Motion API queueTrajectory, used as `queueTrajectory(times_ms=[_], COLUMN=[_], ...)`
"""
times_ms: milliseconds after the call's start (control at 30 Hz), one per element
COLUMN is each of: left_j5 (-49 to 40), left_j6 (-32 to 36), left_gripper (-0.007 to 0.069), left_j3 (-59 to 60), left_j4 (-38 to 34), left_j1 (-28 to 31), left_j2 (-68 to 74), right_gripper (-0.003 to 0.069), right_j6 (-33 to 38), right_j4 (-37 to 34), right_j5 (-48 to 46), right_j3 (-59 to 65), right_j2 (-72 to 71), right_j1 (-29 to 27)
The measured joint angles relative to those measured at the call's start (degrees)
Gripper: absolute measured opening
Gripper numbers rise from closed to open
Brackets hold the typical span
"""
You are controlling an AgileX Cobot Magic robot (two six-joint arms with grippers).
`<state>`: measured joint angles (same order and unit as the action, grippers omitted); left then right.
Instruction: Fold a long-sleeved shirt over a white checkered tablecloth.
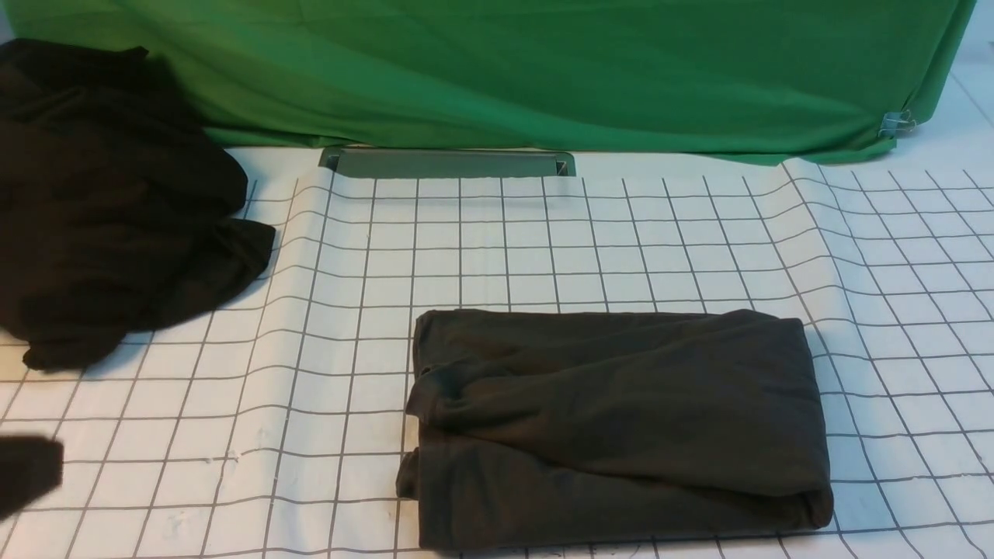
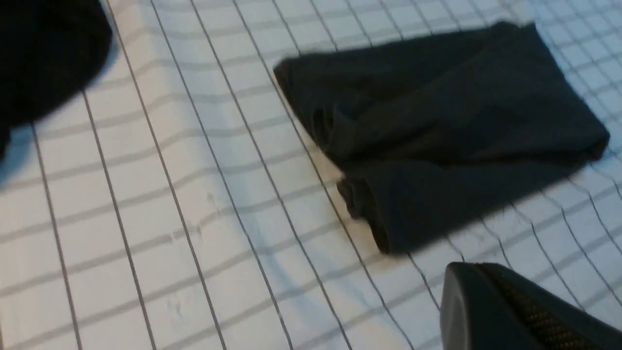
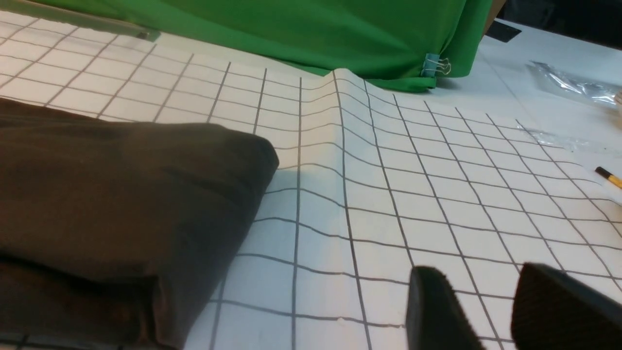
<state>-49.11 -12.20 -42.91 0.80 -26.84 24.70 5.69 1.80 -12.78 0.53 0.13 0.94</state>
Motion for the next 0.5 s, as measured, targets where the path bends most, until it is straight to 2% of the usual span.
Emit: queueTrajectory(times_ms=[133, 233, 500], left_j5=[17.1, 23.8, 26.6], left_j6=[0.0, 0.1, 0.2], left_gripper=[0.0000, 0.0001, 0.0001], left_j3=[7.8, 11.4, 17.4], left_j4=[0.8, 0.8, 1.7], left_j1=[0.0, 0.0, 0.0], left_j2=[-2.3, -2.4, -2.4], right_gripper=[0.0239, 0.0239, 0.0239], right_j6=[0.0, 0.0, 0.0], right_j4=[0.0, 0.0, 0.0], right_j5=[0.0, 0.0, 0.0], right_j3=[0.0, 0.0, 0.0], right_j2=[0.0, 0.0, 0.0], right_j1=[0.0, 0.0, 0.0])
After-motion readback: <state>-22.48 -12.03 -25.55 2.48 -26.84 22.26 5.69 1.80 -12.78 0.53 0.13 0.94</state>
